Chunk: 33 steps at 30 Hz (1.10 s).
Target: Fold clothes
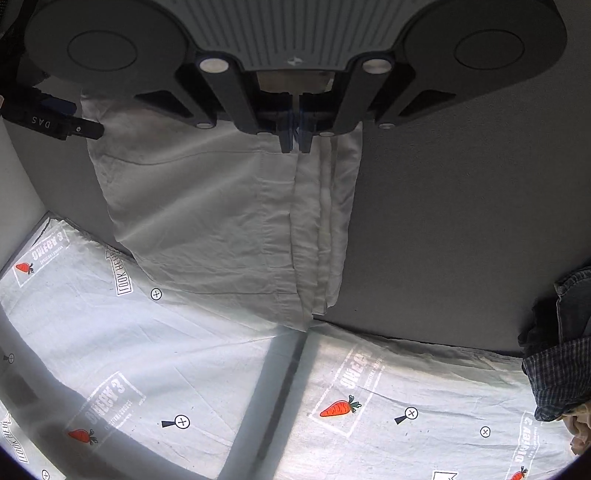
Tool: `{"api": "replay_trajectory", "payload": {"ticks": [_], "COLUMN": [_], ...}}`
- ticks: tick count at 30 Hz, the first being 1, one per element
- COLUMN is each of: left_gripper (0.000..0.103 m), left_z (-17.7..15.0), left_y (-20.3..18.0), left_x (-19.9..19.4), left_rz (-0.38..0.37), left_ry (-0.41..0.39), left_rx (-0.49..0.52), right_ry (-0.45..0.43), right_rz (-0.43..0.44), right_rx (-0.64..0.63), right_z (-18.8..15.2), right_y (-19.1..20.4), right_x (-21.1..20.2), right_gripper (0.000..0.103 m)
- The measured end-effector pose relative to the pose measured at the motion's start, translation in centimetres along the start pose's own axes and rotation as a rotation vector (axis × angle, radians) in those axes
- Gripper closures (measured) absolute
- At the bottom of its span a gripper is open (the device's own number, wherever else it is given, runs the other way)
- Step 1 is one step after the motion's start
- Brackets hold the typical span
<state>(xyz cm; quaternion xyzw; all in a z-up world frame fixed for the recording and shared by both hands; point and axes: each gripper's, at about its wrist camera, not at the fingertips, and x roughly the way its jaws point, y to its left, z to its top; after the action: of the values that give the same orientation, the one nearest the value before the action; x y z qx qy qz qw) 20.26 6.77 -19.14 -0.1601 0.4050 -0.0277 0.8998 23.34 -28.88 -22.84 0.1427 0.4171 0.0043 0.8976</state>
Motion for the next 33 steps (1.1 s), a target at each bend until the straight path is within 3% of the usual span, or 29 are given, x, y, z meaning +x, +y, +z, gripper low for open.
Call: {"api": "replay_trajectory", "payload": {"ticks": [7, 9, 11, 14, 17, 23, 26, 33], "left_gripper": [0.092, 0.063, 0.041, 0.029, 0.011, 0.008, 0.004, 0.000], "left_z": [1.5, 2.2, 2.9, 3.9, 5.0, 6.9, 7.7, 8.6], "left_y": [-1.2, -1.2, -1.4, -1.8, -2.1, -2.5, -2.3, -0.9], "left_x": [-0.8, -1.1, -1.2, -1.3, -0.8, 3.6, 6.4, 11.1], "left_rz": [0.016, 0.036, 0.056, 0.083, 0.099, 0.110, 0.127, 0.038], "left_ry": [-0.023, -0.022, -0.019, -0.024, -0.040, -0.008, 0.021, 0.120], "left_rx": [0.054, 0.065, 0.099, 0.166, 0.226, 0.325, 0.327, 0.320], "right_ry": [-0.001, 0.001, -0.004, -0.013, -0.021, -0.016, -0.014, 0.024], "right_rz": [-0.027, -0.031, -0.042, -0.057, -0.052, -0.026, -0.006, 0.090], "right_rx": [-0.028, -0.023, -0.054, -0.115, -0.171, -0.245, -0.283, -0.243], "right_z": [0.8, 1.1, 1.3, 1.9, 3.0, 5.8, 6.9, 9.1], "right_y": [0.3, 0.5, 1.0, 1.8, 2.7, 4.1, 4.7, 4.2], "right_x": [-0.7, -0.8, -1.0, -1.0, -0.8, 1.3, 2.8, 6.5], "right_gripper": [0.001, 0.001, 0.001, 0.001, 0.001, 0.001, 0.001, 0.000]}}
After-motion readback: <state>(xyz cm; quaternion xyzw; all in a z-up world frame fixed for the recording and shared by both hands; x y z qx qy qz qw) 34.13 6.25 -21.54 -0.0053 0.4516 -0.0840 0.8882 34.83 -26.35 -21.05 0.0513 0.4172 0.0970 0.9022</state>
